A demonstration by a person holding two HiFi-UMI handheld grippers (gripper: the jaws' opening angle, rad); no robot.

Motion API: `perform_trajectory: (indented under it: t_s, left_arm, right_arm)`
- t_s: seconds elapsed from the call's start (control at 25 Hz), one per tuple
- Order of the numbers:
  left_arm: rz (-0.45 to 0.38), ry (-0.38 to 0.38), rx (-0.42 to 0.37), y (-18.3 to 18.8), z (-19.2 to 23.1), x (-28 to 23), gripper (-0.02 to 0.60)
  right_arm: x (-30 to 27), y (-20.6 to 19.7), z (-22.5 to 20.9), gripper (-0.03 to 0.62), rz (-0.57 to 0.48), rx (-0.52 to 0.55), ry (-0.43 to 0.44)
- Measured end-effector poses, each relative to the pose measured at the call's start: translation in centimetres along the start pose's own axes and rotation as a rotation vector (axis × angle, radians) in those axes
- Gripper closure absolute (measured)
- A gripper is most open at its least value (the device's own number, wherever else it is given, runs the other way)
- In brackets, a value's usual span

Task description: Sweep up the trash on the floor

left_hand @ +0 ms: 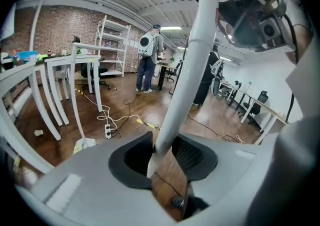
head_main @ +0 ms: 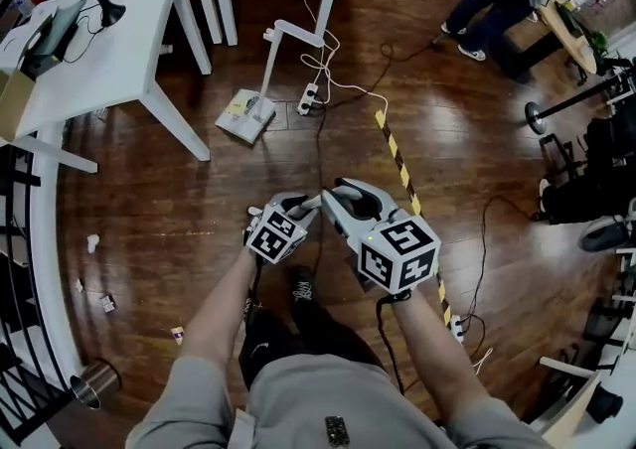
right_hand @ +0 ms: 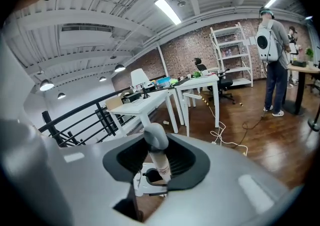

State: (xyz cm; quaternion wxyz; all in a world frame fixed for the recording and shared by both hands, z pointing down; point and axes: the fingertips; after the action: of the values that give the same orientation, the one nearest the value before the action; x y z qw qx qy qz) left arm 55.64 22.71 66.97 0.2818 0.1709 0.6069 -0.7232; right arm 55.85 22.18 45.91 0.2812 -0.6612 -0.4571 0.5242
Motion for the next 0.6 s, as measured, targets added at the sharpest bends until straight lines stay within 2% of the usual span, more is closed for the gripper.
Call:
perform_trajectory:
  t_s: [0.32,0.6]
  left_arm:
    - [0.016,0.087,0.051,-3.9,2.9,5.4,0.462]
    - [0.031,0.151,0.108,-8.8,6.3,13.2,0.463]
  right_arm:
    - [-3.6,-0.9,6.1,0.485,0.056,0.005,0.116]
    - [-8.0,-1.6,15.3,0.482,0.090,0.040,0.224]
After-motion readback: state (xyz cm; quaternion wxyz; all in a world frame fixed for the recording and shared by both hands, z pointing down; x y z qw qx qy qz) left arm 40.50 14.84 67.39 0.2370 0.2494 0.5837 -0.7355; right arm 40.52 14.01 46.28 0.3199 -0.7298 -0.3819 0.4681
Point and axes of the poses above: the fingertips, and each gripper's own axes: x backward along the fingers, z to its left, y out of its top, and after that the axes turned 2 degrees about -z, right-handed
